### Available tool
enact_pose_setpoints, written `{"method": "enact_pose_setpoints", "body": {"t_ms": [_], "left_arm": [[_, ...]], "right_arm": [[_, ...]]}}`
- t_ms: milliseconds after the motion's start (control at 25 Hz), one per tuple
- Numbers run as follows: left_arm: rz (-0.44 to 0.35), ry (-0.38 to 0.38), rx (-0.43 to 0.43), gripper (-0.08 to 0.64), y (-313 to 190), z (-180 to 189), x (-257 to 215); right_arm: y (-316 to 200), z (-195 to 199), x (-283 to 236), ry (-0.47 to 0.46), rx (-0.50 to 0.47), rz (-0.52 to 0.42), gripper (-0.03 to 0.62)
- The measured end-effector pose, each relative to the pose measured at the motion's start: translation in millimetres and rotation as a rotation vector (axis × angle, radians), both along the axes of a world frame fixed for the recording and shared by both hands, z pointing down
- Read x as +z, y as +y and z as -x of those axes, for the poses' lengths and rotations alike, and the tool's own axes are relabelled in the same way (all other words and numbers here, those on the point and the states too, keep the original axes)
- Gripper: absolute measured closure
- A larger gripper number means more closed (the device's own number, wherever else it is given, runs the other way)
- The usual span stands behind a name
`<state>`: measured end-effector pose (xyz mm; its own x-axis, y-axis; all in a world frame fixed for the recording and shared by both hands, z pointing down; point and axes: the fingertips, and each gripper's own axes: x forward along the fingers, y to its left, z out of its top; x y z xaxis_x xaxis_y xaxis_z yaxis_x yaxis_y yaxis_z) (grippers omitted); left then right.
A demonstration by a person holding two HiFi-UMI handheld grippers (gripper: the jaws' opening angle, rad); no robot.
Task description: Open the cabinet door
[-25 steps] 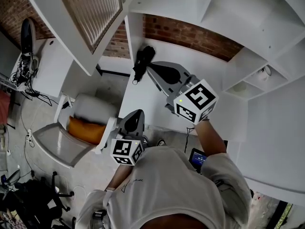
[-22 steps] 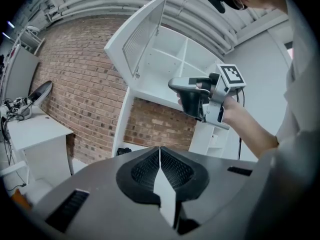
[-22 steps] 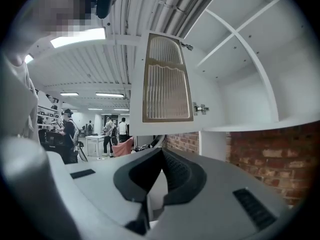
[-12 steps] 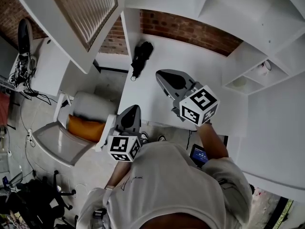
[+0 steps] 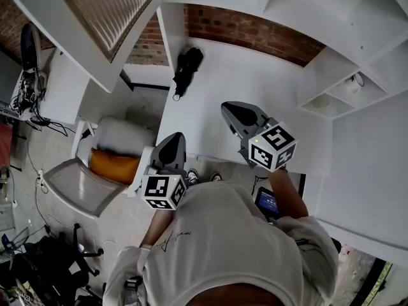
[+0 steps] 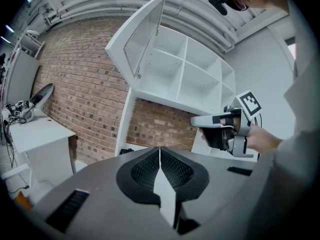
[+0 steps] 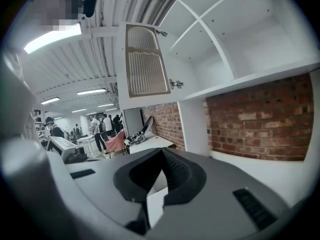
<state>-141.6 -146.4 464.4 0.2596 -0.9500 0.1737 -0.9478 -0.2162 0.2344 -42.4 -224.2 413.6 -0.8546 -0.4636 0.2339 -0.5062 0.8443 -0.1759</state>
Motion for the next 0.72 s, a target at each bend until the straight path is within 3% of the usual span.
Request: {"method": "enact_pose_setpoints", "body": {"t_ms": [320, 720], "left_arm": [[0.01, -0.007, -0.005, 0.543, 2.9, -3.2, 2.9], [0.012, -0.042, -0.008, 0.543, 0.2, -2.3, 1.5]], "right_arm": [[16.2, -37.4, 40.1, 0.038, 0.082, 0.099, 0.568], [28.5, -72.0, 64.5, 0.102, 0.167, 0.127, 0.568]]}}
